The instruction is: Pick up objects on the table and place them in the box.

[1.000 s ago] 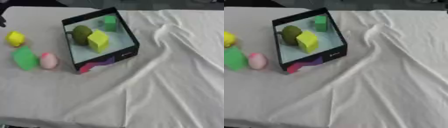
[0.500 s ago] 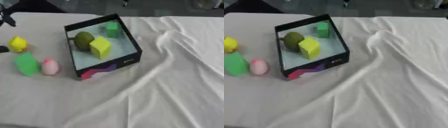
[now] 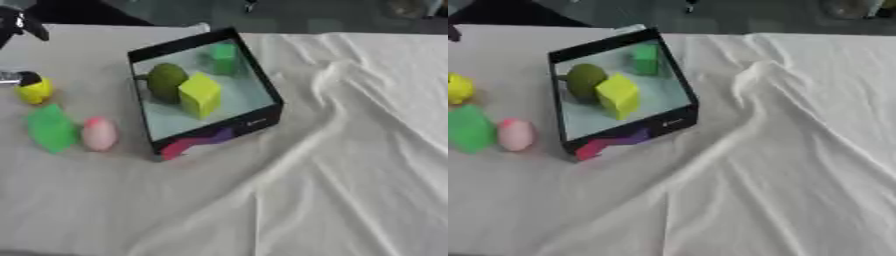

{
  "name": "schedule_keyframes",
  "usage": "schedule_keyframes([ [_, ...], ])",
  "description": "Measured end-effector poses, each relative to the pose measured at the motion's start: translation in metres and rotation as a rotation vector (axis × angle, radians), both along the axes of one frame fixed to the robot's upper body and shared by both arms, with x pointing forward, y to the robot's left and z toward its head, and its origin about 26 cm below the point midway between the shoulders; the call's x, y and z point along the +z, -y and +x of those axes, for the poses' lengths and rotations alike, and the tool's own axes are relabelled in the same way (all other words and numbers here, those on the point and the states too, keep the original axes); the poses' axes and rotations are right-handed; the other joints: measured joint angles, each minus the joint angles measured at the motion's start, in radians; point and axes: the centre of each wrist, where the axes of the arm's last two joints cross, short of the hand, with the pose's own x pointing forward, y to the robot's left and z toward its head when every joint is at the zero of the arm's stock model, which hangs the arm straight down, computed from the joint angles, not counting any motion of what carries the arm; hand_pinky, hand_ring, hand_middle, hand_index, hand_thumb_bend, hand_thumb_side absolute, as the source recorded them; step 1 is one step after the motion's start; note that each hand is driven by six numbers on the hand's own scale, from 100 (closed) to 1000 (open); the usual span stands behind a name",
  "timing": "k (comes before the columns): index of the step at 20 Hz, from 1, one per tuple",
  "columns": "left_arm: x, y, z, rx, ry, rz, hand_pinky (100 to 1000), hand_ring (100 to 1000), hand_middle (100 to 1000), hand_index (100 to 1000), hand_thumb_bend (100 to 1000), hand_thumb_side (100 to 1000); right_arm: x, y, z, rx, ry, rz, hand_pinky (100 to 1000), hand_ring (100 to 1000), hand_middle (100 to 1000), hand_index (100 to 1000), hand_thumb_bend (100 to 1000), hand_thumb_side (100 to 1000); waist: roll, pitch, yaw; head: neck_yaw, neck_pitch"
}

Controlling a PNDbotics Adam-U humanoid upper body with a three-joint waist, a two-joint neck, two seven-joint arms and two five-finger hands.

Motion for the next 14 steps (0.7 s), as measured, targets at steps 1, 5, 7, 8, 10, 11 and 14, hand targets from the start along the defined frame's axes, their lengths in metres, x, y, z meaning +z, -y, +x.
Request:
schedule_keyframes([
  [1, -0.002, -0.001, 0.001, 0.013, -0.001, -0.002, 894, 943, 844, 850, 402, 456, 0.0, 0.0, 0.0, 0.001, 0.0, 0.0, 849, 750, 769, 870, 100, 595, 0.0, 0.004, -0.002, 0.002, 0.0],
  [5, -0.01, -0.007, 0.004, 0.072, 0.003, -0.002, 898, 951, 846, 863, 425, 461, 0.0, -0.001, 0.001, 0.001, 0.0, 0.002, 849, 750, 769, 868, 100, 602, -0.003, 0.025, -0.012, 0.011, -0.003],
  [7, -0.012, -0.011, 0.004, 0.106, 0.013, 0.001, 898, 950, 843, 861, 433, 463, 0.0, -0.002, 0.001, 0.001, 0.002, 0.002, 849, 750, 769, 868, 100, 605, -0.005, 0.038, -0.018, 0.016, -0.01],
  [8, -0.013, -0.012, 0.005, 0.119, 0.015, 0.001, 898, 951, 843, 861, 438, 468, 0.001, -0.002, 0.001, 0.0, 0.004, 0.002, 849, 750, 769, 868, 100, 606, -0.006, 0.044, -0.021, 0.019, -0.013],
  [10, -0.016, -0.014, 0.006, 0.142, 0.018, 0.004, 901, 955, 845, 861, 442, 468, 0.001, -0.003, 0.001, -0.001, 0.003, 0.0, 849, 750, 769, 867, 100, 610, -0.006, 0.051, -0.028, 0.024, -0.018],
  [11, -0.017, -0.015, 0.006, 0.153, 0.021, 0.006, 902, 958, 845, 860, 446, 468, 0.001, -0.003, 0.002, -0.002, 0.002, -0.001, 850, 746, 769, 867, 100, 611, -0.006, 0.054, -0.03, 0.026, -0.02],
  [14, -0.018, -0.019, 0.005, 0.183, 0.029, 0.007, 905, 960, 842, 859, 456, 442, 0.0, -0.003, 0.002, -0.004, 0.002, -0.002, 851, 743, 769, 867, 100, 611, -0.006, 0.063, -0.036, 0.035, -0.027],
])
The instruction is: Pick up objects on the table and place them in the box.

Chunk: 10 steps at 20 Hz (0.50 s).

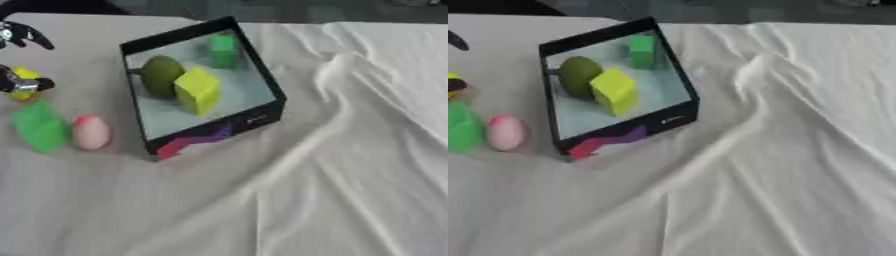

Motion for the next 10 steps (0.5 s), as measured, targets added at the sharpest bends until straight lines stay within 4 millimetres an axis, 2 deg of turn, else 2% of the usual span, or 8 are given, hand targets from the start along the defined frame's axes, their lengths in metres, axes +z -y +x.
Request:
schedule_keyframes([
  [1, -0.0004, -0.0009, 0.0, 0.008, 0.004, -0.002, 903, 959, 840, 857, 455, 431, -0.0004, -0.0003, 0.0001, 0.0, 0.0, 0.002, 853, 743, 770, 867, 100, 611, 0.0, 0.0, -0.002, 0.003, 0.0],
  [2, -0.0003, -0.0014, -0.0001, 0.015, 0.011, -0.003, 903, 958, 839, 853, 394, 427, -0.0008, -0.0006, 0.0002, 0.001, 0.0, 0.003, 854, 744, 771, 868, 100, 611, 0.0, 0.0, -0.002, 0.006, -0.001],
  [3, -0.0004, -0.0023, -0.0002, 0.024, 0.017, -0.005, 903, 959, 839, 853, 452, 418, -0.001, -0.0007, 0.0003, 0.002, -0.001, 0.004, 855, 745, 772, 868, 100, 612, 0.0, 0.001, -0.002, 0.008, -0.001],
  [10, -0.0002, -0.0061, -0.0009, 0.065, 0.045, -0.01, 909, 964, 843, 857, 449, 395, -0.0027, 0.0003, 0.0008, 0.005, -0.01, -0.003, 859, 746, 774, 868, 100, 617, -0.001, 0.006, -0.005, 0.012, -0.009],
])
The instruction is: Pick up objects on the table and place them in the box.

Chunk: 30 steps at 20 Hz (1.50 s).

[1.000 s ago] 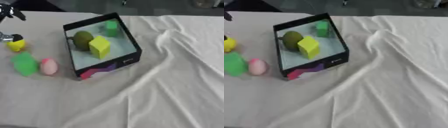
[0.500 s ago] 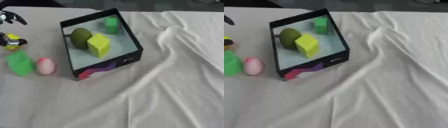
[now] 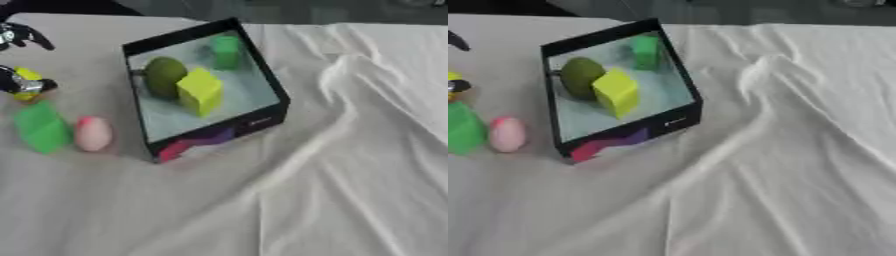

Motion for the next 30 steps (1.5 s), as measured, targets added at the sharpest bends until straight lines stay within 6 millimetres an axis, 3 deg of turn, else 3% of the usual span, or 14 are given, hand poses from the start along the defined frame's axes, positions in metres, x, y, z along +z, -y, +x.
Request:
schedule_keyframes([
  [10, -0.004, -0.018, -0.005, 0.126, 0.006, 0.019, 915, 963, 848, 864, 533, 378, 0.0, 0.0, 0.0, 0.01, 0.002, -0.008, 860, 746, 768, 870, 100, 618, 0.0, 0.006, -0.009, 0.017, -0.009],
  [13, -0.009, -0.028, -0.009, 0.182, 0.004, 0.027, 914, 960, 849, 864, 567, 334, -0.001, 0.0, 0.0, 0.014, 0.001, -0.006, 860, 746, 768, 870, 100, 621, 0.0, 0.01, -0.014, 0.023, -0.011],
  [21, -0.019, -0.052, -0.018, 0.335, 0.053, 0.005, 910, 957, 845, 866, 541, 322, -0.003, -0.001, 0.0, 0.017, -0.003, -0.009, 862, 746, 768, 869, 100, 625, 0.0, 0.028, -0.033, 0.048, -0.028],
  [30, -0.029, -0.061, -0.019, 0.434, 0.036, 0.01, 896, 941, 833, 825, 493, 282, -0.005, -0.003, 0.001, 0.02, -0.005, -0.007, 865, 747, 770, 868, 100, 632, 0.0, 0.039, -0.043, 0.069, -0.035],
])
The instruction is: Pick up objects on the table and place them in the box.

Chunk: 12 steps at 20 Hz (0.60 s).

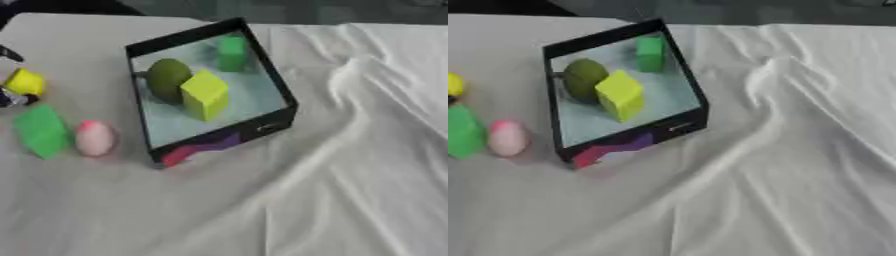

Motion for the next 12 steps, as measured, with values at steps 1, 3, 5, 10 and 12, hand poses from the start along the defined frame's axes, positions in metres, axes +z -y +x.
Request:
schedule_keyframes([
  [1, -0.0007, -0.0005, -0.0001, 0.006, -0.006, 0.002, 893, 938, 831, 817, 490, 276, -0.0002, 0.0001, 0.0001, 0.0, -0.001, 0.0, 864, 747, 770, 868, 100, 632, 0.0, 0.0, 0.0, 0.001, 0.0],
  [3, -0.0016, -0.0012, -0.0001, 0.015, -0.018, 0.007, 890, 934, 824, 796, 480, 252, -0.0003, 0.0002, 0.0002, 0.001, -0.002, -0.002, 865, 747, 770, 868, 100, 634, 0.0, 0.0, -0.001, 0.001, 0.0],
  [5, -0.0025, -0.0018, -0.0001, 0.022, -0.034, 0.013, 886, 930, 822, 798, 468, 243, -0.0006, 0.0005, 0.0004, 0.001, -0.003, -0.002, 865, 747, 770, 869, 100, 634, 0.0, 0.0, -0.001, 0.001, 0.0],
  [10, -0.0027, -0.0015, 0.0005, 0.032, -0.05, 0.027, 877, 917, 805, 759, 435, 115, -0.0005, 0.0004, 0.0005, 0.006, -0.003, -0.003, 866, 747, 771, 868, 100, 633, 0.0, 0.0, -0.005, 0.001, 0.0],
  [12, -0.0038, -0.0004, 0.0015, 0.038, -0.046, 0.028, 868, 900, 791, 740, 380, 109, -0.0005, 0.0004, 0.0005, 0.007, -0.004, -0.003, 866, 747, 771, 868, 100, 634, 0.0, 0.0, -0.006, 0.001, 0.0],
])
